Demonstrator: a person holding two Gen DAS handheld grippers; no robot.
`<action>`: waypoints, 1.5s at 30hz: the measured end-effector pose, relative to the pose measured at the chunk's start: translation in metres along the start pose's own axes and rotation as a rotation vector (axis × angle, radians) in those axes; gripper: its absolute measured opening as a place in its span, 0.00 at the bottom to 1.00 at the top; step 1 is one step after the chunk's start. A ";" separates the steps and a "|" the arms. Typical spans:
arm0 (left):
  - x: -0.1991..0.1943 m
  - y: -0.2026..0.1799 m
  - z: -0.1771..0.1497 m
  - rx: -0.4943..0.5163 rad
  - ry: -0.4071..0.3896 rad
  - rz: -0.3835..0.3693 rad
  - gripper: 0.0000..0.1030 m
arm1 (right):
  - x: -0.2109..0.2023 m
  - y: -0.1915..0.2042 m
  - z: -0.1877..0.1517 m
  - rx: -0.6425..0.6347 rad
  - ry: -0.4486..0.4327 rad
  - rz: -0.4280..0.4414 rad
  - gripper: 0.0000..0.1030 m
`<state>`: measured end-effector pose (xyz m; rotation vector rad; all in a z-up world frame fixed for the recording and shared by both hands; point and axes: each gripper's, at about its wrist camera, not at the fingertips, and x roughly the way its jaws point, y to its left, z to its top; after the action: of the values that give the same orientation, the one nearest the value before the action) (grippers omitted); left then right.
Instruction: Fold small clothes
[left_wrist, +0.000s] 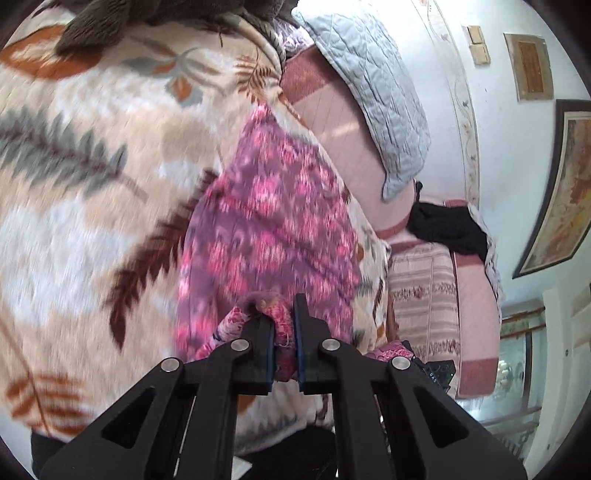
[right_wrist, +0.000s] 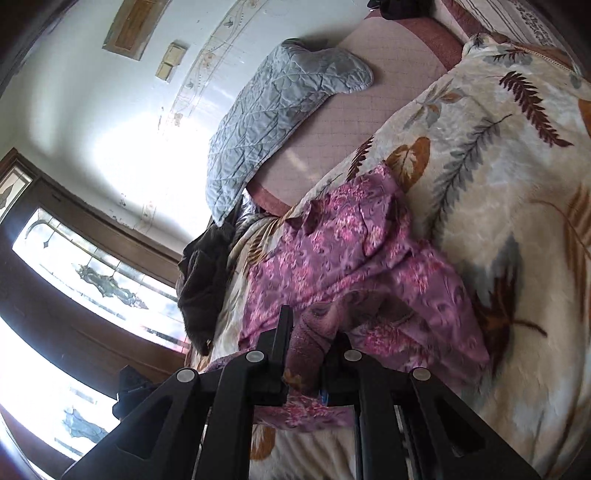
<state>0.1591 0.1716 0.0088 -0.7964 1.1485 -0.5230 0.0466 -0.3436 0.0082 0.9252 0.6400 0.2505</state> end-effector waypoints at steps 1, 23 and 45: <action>0.005 -0.001 0.010 -0.008 -0.008 -0.003 0.06 | 0.007 -0.001 0.006 0.004 -0.004 -0.002 0.10; 0.140 -0.009 0.200 -0.062 -0.057 0.140 0.06 | 0.185 -0.060 0.140 0.145 -0.035 -0.162 0.10; 0.139 0.018 0.223 -0.035 0.019 0.182 0.46 | 0.170 -0.093 0.159 0.133 -0.091 -0.374 0.48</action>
<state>0.4158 0.1455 -0.0452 -0.7093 1.2372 -0.3605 0.2717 -0.4246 -0.0660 0.9193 0.7377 -0.1695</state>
